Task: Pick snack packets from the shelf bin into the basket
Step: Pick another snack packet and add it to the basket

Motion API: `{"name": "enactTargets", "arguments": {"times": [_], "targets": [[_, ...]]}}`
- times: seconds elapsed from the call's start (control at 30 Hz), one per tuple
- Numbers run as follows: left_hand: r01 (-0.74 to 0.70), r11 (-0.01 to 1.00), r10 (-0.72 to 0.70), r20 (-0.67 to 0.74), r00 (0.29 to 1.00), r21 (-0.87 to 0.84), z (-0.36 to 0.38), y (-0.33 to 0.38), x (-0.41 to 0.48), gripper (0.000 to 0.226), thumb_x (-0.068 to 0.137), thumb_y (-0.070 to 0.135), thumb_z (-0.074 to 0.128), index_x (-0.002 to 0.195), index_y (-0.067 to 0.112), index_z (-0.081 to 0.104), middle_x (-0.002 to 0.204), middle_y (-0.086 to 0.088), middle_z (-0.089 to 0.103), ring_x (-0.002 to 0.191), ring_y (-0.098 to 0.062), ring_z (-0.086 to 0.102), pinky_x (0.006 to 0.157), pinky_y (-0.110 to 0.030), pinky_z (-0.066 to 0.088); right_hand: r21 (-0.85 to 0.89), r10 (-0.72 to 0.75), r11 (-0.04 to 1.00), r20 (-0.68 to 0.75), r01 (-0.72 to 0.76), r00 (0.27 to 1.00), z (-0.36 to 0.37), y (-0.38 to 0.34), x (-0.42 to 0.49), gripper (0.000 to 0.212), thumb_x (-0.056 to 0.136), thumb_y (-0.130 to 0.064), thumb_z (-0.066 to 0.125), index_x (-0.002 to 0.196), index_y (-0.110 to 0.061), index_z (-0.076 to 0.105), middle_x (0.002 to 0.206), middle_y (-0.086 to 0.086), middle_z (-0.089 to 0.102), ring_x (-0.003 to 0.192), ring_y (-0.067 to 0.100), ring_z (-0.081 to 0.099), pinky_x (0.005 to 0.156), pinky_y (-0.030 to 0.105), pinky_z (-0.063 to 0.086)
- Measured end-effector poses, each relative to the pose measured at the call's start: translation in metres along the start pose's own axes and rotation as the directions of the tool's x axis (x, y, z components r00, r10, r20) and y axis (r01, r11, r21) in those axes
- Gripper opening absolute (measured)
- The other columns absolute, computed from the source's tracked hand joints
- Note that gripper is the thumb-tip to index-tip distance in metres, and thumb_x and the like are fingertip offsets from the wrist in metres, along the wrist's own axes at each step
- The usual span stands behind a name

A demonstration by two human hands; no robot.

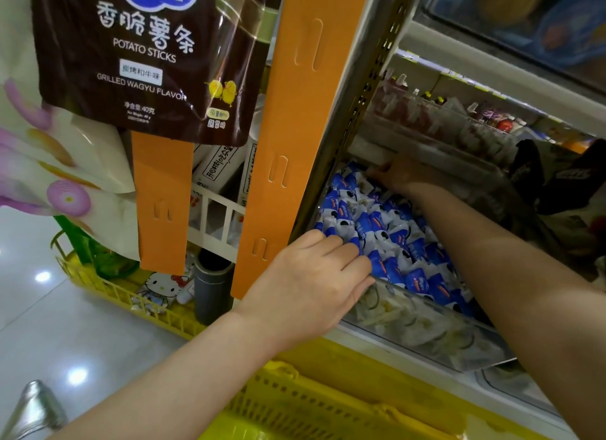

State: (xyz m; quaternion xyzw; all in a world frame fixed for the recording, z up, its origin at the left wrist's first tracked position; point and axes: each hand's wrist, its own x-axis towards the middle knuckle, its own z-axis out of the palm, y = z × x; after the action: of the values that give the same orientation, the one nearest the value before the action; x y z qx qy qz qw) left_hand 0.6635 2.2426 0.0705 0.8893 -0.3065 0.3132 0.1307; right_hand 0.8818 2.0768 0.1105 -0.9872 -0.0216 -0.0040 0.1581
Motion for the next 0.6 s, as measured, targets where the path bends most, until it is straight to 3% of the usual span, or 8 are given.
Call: {"name": "enactTargets", "arguments": {"times": [0.1,0.2,0.37,0.47,0.53,0.6], "targets": [[0.009,1.0,-0.009,0.009,1.0,-0.004,-0.001,0.0,0.0,0.031,0.095,0.026,0.037,0.083,0.017,0.064,0.074,0.003,0.062,0.066,-0.015,0.054,0.067,-0.027,0.04,0.032,0.017,0.999,-0.028,-0.016,0.999,0.002,0.0,0.002,0.034,0.089,-0.036,0.057,0.099,-0.005,0.066,0.101,0.015,0.065,0.08,0.022,0.056,0.073,0.03,0.041],[0.007,1.0,-0.007,0.01,1.0,-0.01,-0.002,0.0,0.0,0.029,0.094,0.025,0.038,0.083,0.017,0.064,0.073,0.003,0.062,0.066,-0.015,0.054,0.066,-0.027,0.04,0.12,0.001,0.993,-0.129,0.014,0.992,0.003,0.001,-0.003,0.024,0.092,-0.028,0.055,0.098,-0.008,0.066,0.105,0.014,0.066,0.084,0.022,0.058,0.075,0.03,0.044],[0.041,0.999,-0.041,0.087,0.995,0.007,-0.01,0.006,0.001,0.03,0.092,0.026,0.038,0.084,0.016,0.065,0.075,0.002,0.064,0.068,-0.017,0.057,0.068,-0.029,0.043,0.215,0.022,0.973,-0.457,0.087,0.889,-0.017,-0.005,-0.035,0.024,0.095,-0.026,0.049,0.107,-0.009,0.062,0.112,0.013,0.064,0.103,0.027,0.059,0.089,0.037,0.046],[0.133,0.99,-0.124,0.17,0.978,-0.041,-0.019,0.018,0.002,0.033,0.097,0.031,0.029,0.104,0.019,0.059,0.097,0.003,0.062,0.091,-0.015,0.054,0.084,-0.028,0.034,0.298,-0.073,0.921,-0.497,0.249,0.865,-0.032,-0.009,-0.073,0.025,0.095,-0.024,0.048,0.113,-0.009,0.057,0.111,0.013,0.063,0.101,0.024,0.06,0.09,0.038,0.048],[0.205,0.969,-0.185,0.146,0.972,-0.14,-0.022,0.026,0.0,0.032,0.099,0.033,0.028,0.119,0.021,0.051,0.114,0.004,0.055,0.107,-0.013,0.045,0.091,-0.023,0.024,0.327,-0.093,0.896,-0.526,0.302,0.845,-0.036,-0.01,-0.106,0.023,0.095,-0.023,0.048,0.109,-0.008,0.058,0.103,0.011,0.065,0.09,0.017,0.059,0.082,0.029,0.048],[0.251,0.938,-0.238,0.082,0.968,-0.24,-0.03,0.037,-0.001,0.032,0.098,0.032,0.033,0.125,0.023,0.046,0.121,0.006,0.05,0.112,-0.01,0.041,0.091,-0.019,0.023,0.345,-0.098,0.872,-0.573,0.348,0.813,-0.037,-0.009,-0.139,0.013,0.094,-0.022,0.051,0.099,-0.014,0.06,0.088,-0.001,0.065,0.077,0.006,0.057,0.071,0.018,0.047]]}}
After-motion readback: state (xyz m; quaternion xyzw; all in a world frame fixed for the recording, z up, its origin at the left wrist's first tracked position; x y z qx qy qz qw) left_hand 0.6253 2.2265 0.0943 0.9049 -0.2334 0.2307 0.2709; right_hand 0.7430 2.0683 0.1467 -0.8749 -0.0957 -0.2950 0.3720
